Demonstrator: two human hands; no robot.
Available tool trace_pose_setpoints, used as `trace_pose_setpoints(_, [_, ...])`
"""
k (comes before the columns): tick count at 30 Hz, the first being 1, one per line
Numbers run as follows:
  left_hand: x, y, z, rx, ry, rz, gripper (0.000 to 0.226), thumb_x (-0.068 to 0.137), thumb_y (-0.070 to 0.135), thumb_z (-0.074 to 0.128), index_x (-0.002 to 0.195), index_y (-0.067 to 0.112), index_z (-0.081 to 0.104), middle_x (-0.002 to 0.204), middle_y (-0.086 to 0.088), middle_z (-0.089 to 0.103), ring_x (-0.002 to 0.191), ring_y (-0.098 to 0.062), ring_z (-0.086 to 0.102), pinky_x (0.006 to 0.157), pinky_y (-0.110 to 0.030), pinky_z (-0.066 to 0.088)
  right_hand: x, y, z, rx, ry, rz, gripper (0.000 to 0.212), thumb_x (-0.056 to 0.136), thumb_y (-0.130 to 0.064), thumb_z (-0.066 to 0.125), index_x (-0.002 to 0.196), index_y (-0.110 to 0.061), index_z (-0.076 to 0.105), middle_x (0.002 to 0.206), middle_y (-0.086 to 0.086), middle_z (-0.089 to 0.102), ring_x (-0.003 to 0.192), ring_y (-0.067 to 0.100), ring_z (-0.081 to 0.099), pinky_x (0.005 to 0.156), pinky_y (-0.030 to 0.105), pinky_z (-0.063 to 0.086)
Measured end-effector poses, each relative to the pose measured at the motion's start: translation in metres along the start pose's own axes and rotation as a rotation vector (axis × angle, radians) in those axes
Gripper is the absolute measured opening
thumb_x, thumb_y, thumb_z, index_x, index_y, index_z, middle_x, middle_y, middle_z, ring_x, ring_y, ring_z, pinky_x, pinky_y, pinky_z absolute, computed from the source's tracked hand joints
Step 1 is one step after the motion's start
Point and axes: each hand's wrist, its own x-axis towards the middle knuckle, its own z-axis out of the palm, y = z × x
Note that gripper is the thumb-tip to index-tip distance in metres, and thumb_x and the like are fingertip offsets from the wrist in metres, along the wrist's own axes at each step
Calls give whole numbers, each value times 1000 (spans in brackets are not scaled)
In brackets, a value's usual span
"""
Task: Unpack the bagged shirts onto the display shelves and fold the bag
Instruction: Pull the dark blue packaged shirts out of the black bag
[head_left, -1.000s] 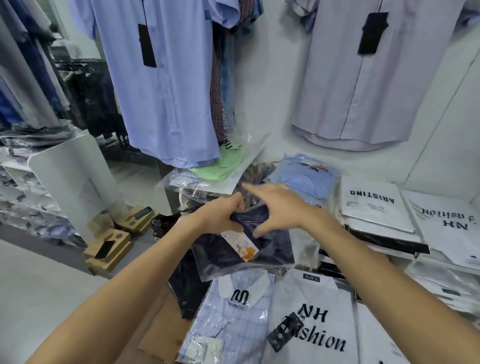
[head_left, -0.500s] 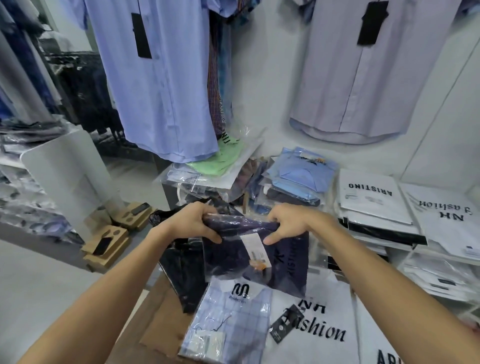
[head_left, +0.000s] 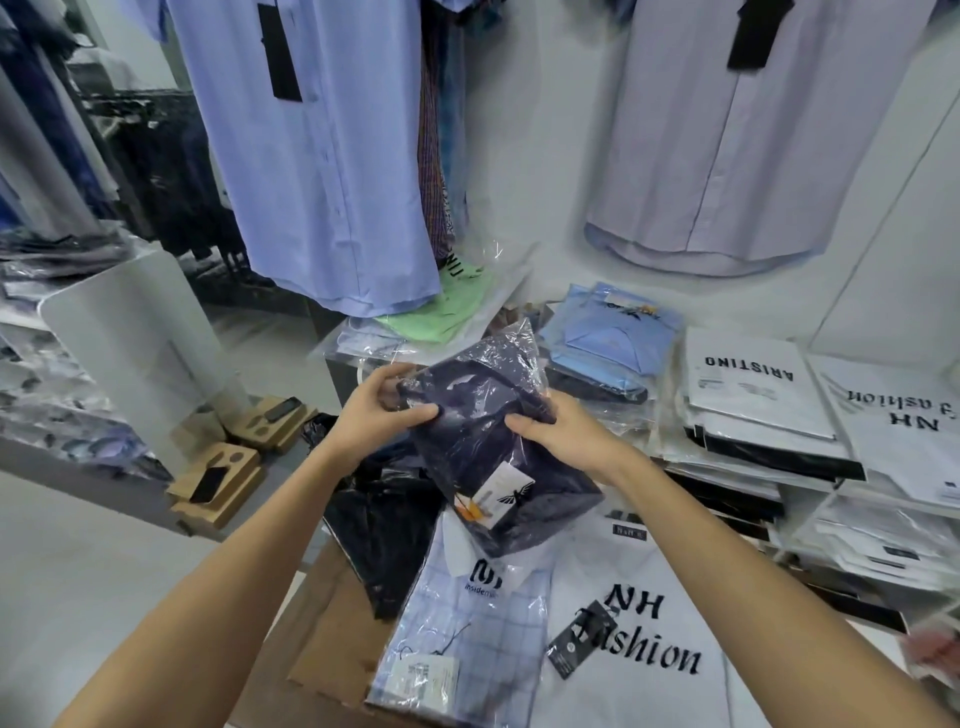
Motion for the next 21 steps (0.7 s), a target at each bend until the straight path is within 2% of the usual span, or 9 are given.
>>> trace_pose_setpoints(2, [-10, -17, 8, -242, 44, -73, 64, 79, 19, 88, 135, 22, 56, 109, 3, 72, 93, -14, 72, 79, -34, 62, -1, 2, 1, 89, 20, 30, 23, 97, -24, 69, 119, -22, 64, 113, -3, 75, 108, 17, 70, 102, 36, 51])
trace_pose_setpoints(4, [-21, -33, 21, -457, -59, -233, 59, 75, 33, 90, 125, 15, 64, 100, -2, 76, 86, -19, 72, 77, -35, 62, -3, 1, 6, 218, 50, 65, 24, 98, -22, 67, 122, -19, 64, 114, 2, 76, 110, 21, 71, 100, 36, 53])
trace_pose_setpoints(6, [-30, -44, 36, -541, -183, -345, 50, 79, 35, 82, 118, 6, 69, 111, -18, 73, 89, -25, 71, 86, -41, 61, -3, 6, 13, 322, 95, 123, 25, 98, -21, 67, 122, -16, 66, 116, 5, 76, 110, 24, 71, 99, 37, 55])
trace_pose_setpoints(10, [-32, -53, 48, -601, -92, -389, 33, 90, 18, 73, 118, 2, 67, 110, -23, 73, 81, -28, 73, 77, -39, 62, -7, 30, 33, 338, 169, 327, 26, 98, -42, 64, 118, -25, 66, 117, -3, 74, 111, 18, 68, 107, 43, 49])
trace_pose_setpoints(13, [-33, -69, 50, -418, -162, -510, 27, 94, 14, 71, 118, 7, 62, 94, -16, 75, 70, -23, 72, 64, -36, 61, -22, 61, 46, 315, 117, 499, 11, 102, -38, 60, 104, -27, 63, 102, -7, 70, 95, 11, 64, 98, 39, 45])
trace_pose_setpoints(15, [-36, -94, 55, -226, -214, -562, 29, 96, 13, 70, 120, 6, 56, 94, -15, 72, 68, -18, 70, 64, -35, 61, -31, 91, 57, 305, 78, 607, 21, 97, -36, 67, 113, -23, 64, 108, -4, 71, 101, 17, 65, 86, 37, 48])
trace_pose_setpoints(18, [-48, -134, 68, 271, -237, -514, 36, 93, 21, 72, 119, 7, 51, 110, -10, 65, 97, -23, 64, 88, -39, 54, -35, 161, 76, 251, 29, 760, 68, 75, -33, 88, 133, -17, 57, 118, 2, 73, 107, 24, 70, 84, 46, 60])
trace_pose_setpoints(19, [-54, -142, 72, 405, -278, -505, 42, 92, 24, 73, 122, 8, 49, 113, -8, 64, 105, -26, 63, 88, -36, 50, -38, 178, 83, 217, 8, 802, 72, 72, -28, 89, 135, -15, 56, 118, 3, 73, 105, 24, 71, 83, 48, 62])
trace_pose_setpoints(21, [-65, -152, 78, 544, -358, -504, 53, 91, 26, 72, 132, 7, 45, 122, -12, 64, 117, -32, 61, 88, -32, 45, -53, 166, 94, 107, 17, 848, 71, 77, -19, 86, 137, -12, 47, 126, 6, 67, 101, 21, 68, 64, 34, 63])
